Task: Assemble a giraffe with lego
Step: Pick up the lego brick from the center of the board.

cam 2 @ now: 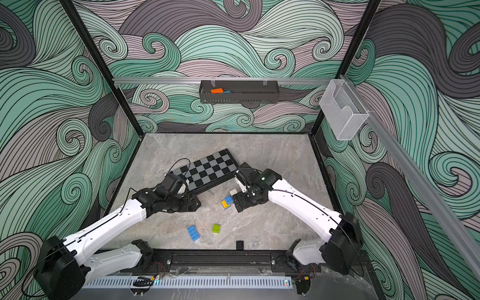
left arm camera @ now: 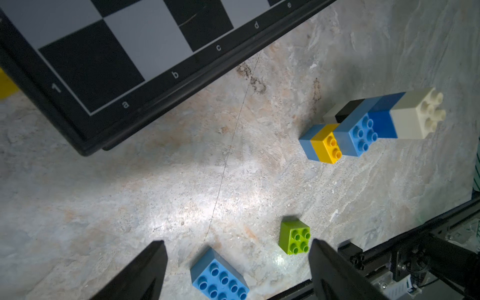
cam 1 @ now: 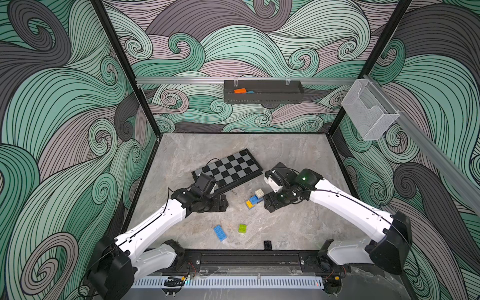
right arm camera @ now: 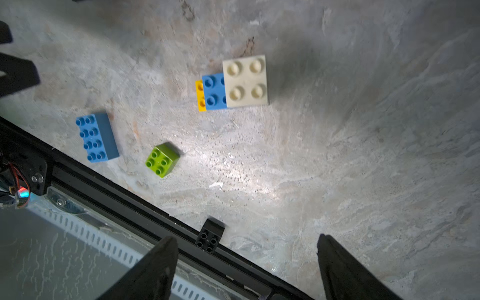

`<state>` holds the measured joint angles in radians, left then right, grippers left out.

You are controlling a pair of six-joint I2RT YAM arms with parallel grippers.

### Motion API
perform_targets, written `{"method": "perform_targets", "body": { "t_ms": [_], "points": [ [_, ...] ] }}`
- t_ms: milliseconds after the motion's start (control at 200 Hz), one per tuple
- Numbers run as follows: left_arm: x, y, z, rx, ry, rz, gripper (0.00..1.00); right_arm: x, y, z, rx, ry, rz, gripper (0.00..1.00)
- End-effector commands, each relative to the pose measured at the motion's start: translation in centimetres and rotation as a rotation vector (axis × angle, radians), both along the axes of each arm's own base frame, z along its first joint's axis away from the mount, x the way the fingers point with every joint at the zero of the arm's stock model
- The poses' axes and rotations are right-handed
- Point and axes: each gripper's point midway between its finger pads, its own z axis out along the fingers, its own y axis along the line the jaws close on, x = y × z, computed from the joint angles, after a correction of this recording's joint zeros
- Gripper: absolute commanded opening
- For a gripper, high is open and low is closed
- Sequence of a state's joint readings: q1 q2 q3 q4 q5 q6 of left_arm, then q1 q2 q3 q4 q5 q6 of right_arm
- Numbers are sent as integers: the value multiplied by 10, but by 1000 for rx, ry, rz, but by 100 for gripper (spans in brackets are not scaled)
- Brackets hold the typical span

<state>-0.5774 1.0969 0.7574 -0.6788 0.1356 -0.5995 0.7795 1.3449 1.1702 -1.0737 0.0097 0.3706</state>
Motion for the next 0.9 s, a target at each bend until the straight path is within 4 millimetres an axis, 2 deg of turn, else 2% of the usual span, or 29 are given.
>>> {"method": "perform_targets", "body": {
  "t_ms": [0,100,195,350,485,710,896],
  "points": [
    [-6,7,14,19,40,74,90,-22,10,4,69,34,-20,87],
    [-8,8,19,8,53,106,90,-41,17,-2,77,20,-18,87],
    [-10,8,21,-2,53,118,90,-54,15,-10,49,18,-22,87],
    [-10,2,19,-34,41,97,90,-68,-6,-15,32,18,-83,87],
    [-13,-7,15,-64,66,61,90,-85,-19,-34,-25,26,-161,87],
    [-25,-4,3,-60,99,30,90,-99,8,-63,-100,17,-162,87],
    [-39,0,-2,-76,111,21,90,-99,22,-87,-98,33,-197,86]
  ]
}}
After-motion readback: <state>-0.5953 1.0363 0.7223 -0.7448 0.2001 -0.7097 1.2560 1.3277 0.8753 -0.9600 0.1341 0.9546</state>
